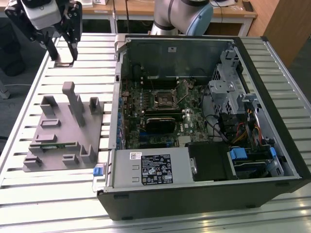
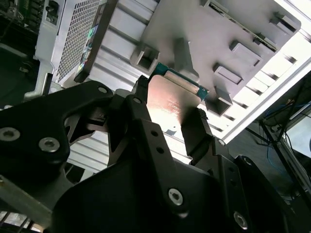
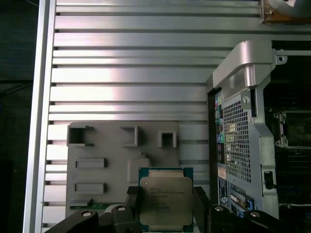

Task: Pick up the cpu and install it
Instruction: 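Pick up the cpu and move it towards the insertion slot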

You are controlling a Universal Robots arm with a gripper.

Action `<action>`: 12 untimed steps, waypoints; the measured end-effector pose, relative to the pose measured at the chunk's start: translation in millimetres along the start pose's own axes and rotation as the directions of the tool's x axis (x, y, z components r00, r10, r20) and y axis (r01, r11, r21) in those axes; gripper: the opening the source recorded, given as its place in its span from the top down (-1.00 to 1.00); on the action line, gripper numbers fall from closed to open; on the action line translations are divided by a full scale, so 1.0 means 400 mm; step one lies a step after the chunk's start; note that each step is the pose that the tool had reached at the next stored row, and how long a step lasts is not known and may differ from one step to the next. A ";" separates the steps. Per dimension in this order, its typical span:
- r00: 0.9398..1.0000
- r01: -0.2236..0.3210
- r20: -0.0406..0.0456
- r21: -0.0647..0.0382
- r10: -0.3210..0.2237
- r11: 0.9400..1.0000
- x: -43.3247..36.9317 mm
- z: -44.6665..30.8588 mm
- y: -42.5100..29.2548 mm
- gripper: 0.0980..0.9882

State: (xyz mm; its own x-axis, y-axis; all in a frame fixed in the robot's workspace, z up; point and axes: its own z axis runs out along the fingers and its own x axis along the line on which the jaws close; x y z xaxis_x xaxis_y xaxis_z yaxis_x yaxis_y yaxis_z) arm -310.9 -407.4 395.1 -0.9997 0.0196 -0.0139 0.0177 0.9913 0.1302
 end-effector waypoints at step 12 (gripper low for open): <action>1.000 0.000 0.000 -0.002 0.000 1.000 -0.061 0.002 0.001 0.03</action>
State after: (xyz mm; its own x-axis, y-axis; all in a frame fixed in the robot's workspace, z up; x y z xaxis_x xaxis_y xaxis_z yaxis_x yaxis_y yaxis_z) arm -286.7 -407.3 394.7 -0.9997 0.0197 -0.0138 0.0177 0.9911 0.1322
